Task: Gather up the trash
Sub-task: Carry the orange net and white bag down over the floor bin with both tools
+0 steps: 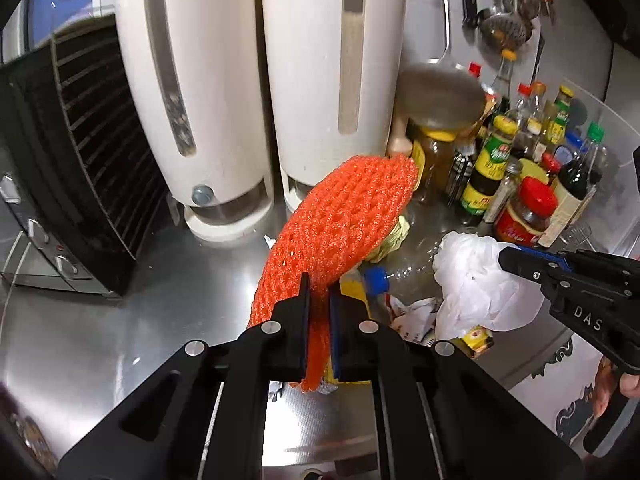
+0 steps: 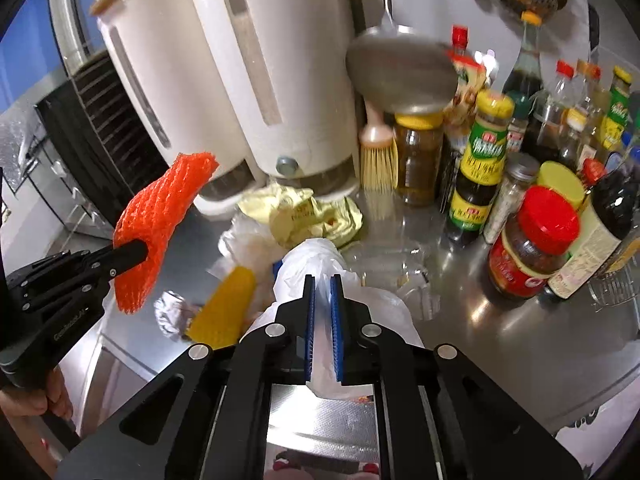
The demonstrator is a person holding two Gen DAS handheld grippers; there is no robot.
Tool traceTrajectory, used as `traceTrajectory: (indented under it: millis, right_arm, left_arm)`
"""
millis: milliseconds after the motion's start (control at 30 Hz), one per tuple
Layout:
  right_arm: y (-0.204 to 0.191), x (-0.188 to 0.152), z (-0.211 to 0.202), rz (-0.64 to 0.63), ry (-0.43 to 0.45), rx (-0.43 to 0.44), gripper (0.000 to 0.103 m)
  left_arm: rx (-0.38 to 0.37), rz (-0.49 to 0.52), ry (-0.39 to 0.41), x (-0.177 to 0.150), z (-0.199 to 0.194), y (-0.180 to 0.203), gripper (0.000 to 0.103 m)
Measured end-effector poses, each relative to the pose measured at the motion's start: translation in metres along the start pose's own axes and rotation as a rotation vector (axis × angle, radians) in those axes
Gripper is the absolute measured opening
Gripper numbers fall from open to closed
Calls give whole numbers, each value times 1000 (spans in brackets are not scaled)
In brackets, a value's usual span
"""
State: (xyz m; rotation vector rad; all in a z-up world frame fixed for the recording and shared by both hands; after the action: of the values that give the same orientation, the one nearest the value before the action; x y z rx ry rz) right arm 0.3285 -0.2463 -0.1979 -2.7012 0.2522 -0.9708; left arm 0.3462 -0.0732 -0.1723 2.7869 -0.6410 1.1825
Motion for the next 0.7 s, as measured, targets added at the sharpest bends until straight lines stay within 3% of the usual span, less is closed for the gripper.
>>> traceTrajectory:
  millis: [333, 533, 700]
  right_arm:
    - [-14, -23, -77, -16, 68, 13, 5]
    - [-24, -68, -124, -46, 103, 11, 5]
    - [-31, -122, -134, -87, 95, 8, 4]
  left_arm:
    - [-5, -23, 65, -30, -84, 10, 7]
    - [-34, -10, 98, -79, -133, 32, 7]
    - [-68, -13, 77, -128, -142, 48, 7]
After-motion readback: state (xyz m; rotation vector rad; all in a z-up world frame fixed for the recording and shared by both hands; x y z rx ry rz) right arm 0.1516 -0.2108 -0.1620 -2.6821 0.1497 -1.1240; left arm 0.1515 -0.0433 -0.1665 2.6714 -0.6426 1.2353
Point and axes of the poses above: each gripper's, at about its wrist camera, not at the fingertips, and z roughly the way its jaws point, y to its right, x to its top, the point moved 1 cm from there along z, roughly the way its jaws point, and after that the axes turned 8 degrees about z, right-handed, at the moved point
